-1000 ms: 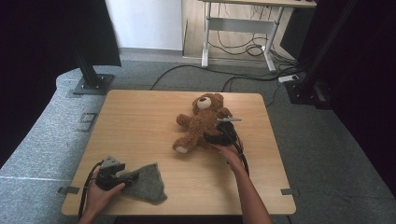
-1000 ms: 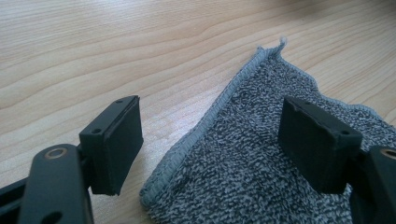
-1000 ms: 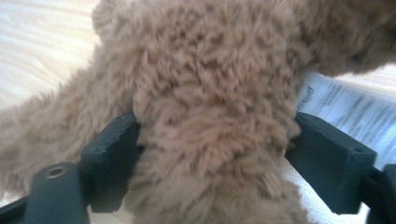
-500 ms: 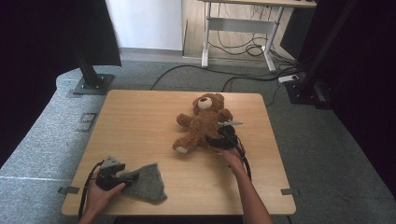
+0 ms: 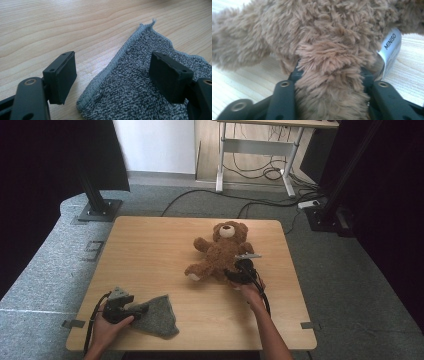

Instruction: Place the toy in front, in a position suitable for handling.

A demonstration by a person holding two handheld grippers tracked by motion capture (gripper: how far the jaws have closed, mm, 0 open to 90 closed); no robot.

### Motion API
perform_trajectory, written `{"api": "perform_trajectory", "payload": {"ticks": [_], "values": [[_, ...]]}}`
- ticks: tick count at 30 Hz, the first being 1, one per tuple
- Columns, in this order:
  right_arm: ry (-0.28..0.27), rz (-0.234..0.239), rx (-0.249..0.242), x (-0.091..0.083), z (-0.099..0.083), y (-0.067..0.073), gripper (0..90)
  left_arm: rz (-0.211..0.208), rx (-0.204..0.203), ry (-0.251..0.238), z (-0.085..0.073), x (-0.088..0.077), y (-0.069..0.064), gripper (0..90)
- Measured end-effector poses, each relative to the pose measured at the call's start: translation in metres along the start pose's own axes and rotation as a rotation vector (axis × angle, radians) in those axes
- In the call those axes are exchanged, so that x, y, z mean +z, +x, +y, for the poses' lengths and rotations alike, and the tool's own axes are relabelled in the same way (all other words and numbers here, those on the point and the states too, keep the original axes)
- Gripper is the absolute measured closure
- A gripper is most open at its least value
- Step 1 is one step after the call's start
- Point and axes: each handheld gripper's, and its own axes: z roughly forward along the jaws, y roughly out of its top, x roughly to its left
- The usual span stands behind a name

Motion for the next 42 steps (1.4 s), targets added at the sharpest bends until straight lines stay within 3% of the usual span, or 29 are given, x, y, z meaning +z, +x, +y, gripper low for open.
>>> {"api": "perform_trajectory", "payload": {"ticks": [5, 15, 22, 35, 42], "values": [[0.013, 0.032, -0.014, -0.005, -0.007, -0.001, 64.3, 0.003, 0.0, 0.0, 0.0, 0.0, 0.001, 22.1], [0.001, 0.134, -0.017, -0.022, -0.037, 0.003, 66.0, 0.004, 0.002, 0.001, 0.0, 0.0, 0.001, 22.1], [-0.007, 0.179, -0.042, -0.038, -0.058, 0.013, 65.9, 0.003, 0.0, 0.0, 0.0, -0.001, 0.001, 22.2], [-0.005, 0.221, -0.071, -0.068, -0.092, 0.031, 65.1, -0.008, -0.013, -0.02, 0.001, -0.004, 0.0, 22.2], [-0.017, 0.227, -0.094, -0.069, -0.096, 0.034, 64.9, -0.009, -0.006, -0.027, 0.002, -0.006, -0.002, 22.4]]}}
